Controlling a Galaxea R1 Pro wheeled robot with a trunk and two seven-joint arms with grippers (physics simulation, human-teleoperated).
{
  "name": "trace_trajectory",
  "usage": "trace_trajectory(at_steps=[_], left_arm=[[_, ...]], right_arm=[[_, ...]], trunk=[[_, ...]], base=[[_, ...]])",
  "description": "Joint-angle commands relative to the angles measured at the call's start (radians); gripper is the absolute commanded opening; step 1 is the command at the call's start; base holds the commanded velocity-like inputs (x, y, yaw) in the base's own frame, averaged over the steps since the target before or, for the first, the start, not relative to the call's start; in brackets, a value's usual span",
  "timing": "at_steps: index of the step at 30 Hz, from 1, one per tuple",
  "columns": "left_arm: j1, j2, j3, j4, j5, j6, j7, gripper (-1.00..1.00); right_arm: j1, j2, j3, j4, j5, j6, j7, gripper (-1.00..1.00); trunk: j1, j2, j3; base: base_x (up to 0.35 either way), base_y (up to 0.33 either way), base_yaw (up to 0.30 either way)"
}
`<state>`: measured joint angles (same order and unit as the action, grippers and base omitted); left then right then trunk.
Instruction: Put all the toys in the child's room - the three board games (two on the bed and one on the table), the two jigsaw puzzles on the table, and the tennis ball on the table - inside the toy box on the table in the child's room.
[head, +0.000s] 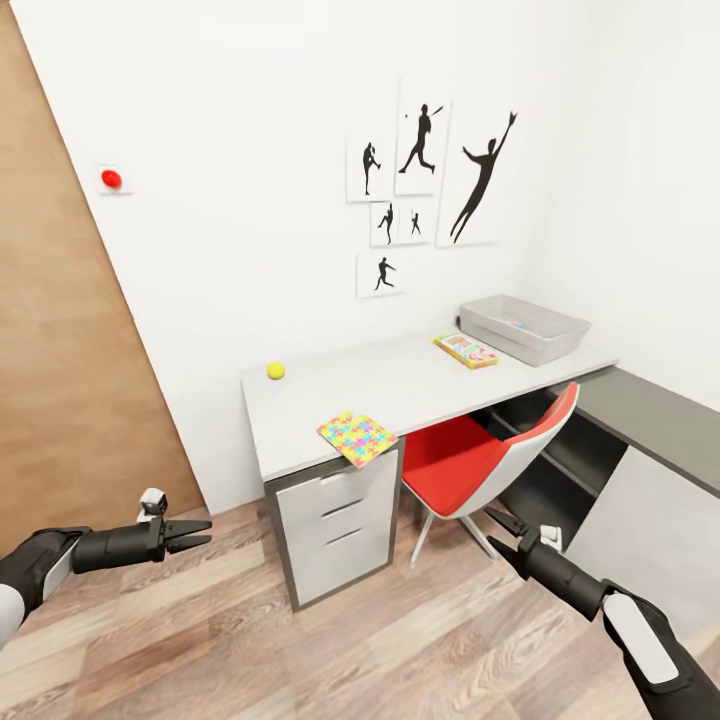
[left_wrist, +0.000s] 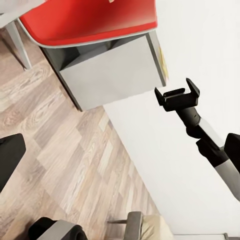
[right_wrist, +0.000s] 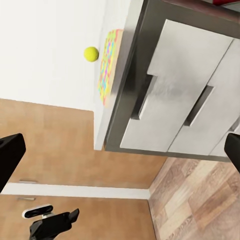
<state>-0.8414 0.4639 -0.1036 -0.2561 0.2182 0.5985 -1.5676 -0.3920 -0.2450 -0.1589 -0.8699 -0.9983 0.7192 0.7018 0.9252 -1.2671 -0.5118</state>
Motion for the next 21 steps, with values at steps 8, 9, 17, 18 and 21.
trace_trajectory(at_steps=[8,9,17,18,21], left_arm=[[-0.001,0.0,-0.009,0.0,0.007,0.01,-0.003,1.0],[-0.001,0.0,-0.009,0.0,0.007,0.01,-0.003,1.0],[-0.001,-0.001,-0.01,0.0,0.006,0.01,-0.003,1.0],[-0.001,-0.001,-0.01,0.0,0.006,0.01,-0.003,1.0],[-0.001,-0.001,-0.011,0.0,0.006,0.01,-0.003,1.0]], right_arm=[[-0.001,0.001,-0.001,0.0,-0.002,0.005,0.0,1.0],[-0.001,0.001,-0.001,0.0,-0.002,0.005,0.0,1.0],[-0.001,0.002,0.002,0.0,0.0,0.003,-0.001,1.0],[-0.001,0.002,0.002,0.0,0.0,0.003,-0.002,1.0],[-0.001,0.003,0.003,0.0,0.0,0.003,-0.002,1.0]], trunk=[[0.031,-0.057,-0.013],[0.035,-0.064,-0.015],[0.065,-0.12,-0.027],[0.069,-0.127,-0.028],[0.081,-0.148,-0.033]], base=[[0.0,0.0,0.0],[0.0,0.0,0.0],[0.0,0.0,0.0],[0.0,0.0,0.0],[0.0,0.0,0.0]])
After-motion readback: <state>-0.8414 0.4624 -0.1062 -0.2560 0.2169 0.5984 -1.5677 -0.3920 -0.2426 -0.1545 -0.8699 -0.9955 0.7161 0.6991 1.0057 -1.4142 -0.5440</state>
